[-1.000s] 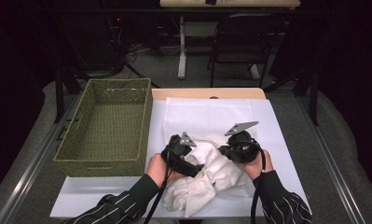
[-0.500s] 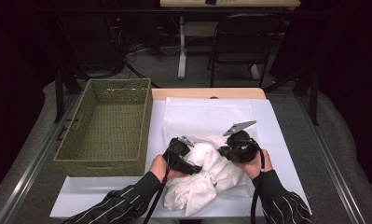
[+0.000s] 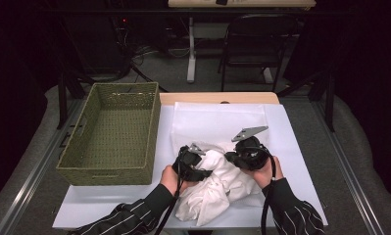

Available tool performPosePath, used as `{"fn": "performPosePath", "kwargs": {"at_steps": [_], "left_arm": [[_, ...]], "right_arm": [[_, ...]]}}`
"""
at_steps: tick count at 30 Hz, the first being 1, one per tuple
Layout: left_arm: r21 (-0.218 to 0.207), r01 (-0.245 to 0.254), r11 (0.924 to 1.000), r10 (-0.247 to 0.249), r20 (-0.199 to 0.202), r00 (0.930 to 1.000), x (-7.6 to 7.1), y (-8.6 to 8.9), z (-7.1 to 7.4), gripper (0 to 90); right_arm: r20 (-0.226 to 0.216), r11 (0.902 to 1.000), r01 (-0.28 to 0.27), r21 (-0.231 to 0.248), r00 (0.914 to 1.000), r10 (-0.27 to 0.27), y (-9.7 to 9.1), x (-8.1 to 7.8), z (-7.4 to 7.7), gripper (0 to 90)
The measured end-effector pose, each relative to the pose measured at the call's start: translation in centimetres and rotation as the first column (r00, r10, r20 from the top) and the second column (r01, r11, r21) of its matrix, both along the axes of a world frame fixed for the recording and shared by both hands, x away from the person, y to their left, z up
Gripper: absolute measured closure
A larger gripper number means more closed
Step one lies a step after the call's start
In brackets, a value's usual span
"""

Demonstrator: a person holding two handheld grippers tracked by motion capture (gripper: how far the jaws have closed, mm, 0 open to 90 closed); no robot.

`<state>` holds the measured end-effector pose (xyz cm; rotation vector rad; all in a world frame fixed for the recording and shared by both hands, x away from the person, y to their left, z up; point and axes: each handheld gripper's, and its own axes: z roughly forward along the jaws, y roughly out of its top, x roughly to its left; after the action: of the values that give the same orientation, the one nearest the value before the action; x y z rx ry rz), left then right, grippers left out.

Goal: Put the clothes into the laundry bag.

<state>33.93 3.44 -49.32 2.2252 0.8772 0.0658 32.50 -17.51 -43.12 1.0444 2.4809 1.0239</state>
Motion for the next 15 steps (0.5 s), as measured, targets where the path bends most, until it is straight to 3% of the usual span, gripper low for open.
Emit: {"fn": "performPosePath", "kwargs": {"at_steps": [1, 2, 3, 4, 5, 6, 7, 10, 13, 14, 15], "left_arm": [[-0.029, -0.04, 0.9988, 0.04, 0.0, 0.9992, 0.3, 0.2, 0.2, 72.7], [-0.029, -0.04, 0.9988, 0.04, 0.0, 0.9992, 0.3, 0.2, 0.2, 72.6], [-0.002, -0.019, 0.9998, 0.019, -0.002, 0.9998, 0.6, -0.2, -0.2, 71.7], [-0.002, -0.019, 0.9998, 0.019, -0.002, 0.9998, 0.6, -0.2, -0.2, 68.2], [0.025, 0.005, 0.9997, -0.005, -0.002, 1.0, 0.6, -0.6, -0.3, 61.9], [0.054, 0.022, 0.9983, -0.023, 0.02, 0.9995, 0.5, -0.9, -0.2, 61.9], [0.102, 0.061, 0.9929, -0.069, 0.074, 0.9949, 0.1, -1.4, 0.5, 44.3], [0.103, 0.078, 0.9916, -0.089, 0.101, 0.9909, -0.3, -1.8, 1.2, 23.7], [0.109, 0.093, 0.9897, -0.106, 0.12, 0.9871, -0.4, -2.7, 1.3, 19.1], [0.116, 0.103, 0.9879, -0.113, 0.09, 0.9895, -0.1, -3.5, 0.6, 15.3], [0.116, 0.103, 0.9879, -0.113, 0.09, 0.9895, -0.1, -3.5, 0.6, 15.2]], "right_arm": [[0.0, 0.9995, -0.004, 0.031, 1.0, 0.004, -0.2, -0.2, 0.5, 89.1], [0.0, 0.9995, -0.004, 0.031, 1.0, 0.004, -0.2, -0.2, 0.5, 89.1], [0.004, 0.9994, 0.0, 0.034, 1.0, 0.0, -0.3, -0.3, 0.7, 89.0], [0.004, 0.9994, 0.0, 0.034, 1.0, 0.0, -0.3, -0.3, 0.7, 89.0], [-0.006, 0.9998, 0.006, 0.018, 1.0, -0.006, -0.4, -0.1, 0.2, 88.9], [-0.006, 0.9998, 0.006, 0.018, 1.0, -0.006, -0.4, -0.1, 0.2, 88.9], [-0.005, 0.9998, 0.011, -0.014, 0.9999, -0.011, -0.4, 0.2, -0.3, 88.7], [-0.011, 0.9997, 0.019, -0.013, 0.9998, -0.019, -0.6, 0.3, -0.5, 88.7], [-0.004, 0.9996, 0.023, -0.015, 0.9997, -0.024, -0.8, 0.3, -0.3, 88.7], [-0.007, 0.9996, 0.025, -0.015, 0.9997, -0.025, -0.8, 0.3, -0.3, 88.6], [-0.007, 0.9996, 0.025, -0.015, 0.9997, -0.025, -0.8, 0.3, -0.3, 88.6]]}}
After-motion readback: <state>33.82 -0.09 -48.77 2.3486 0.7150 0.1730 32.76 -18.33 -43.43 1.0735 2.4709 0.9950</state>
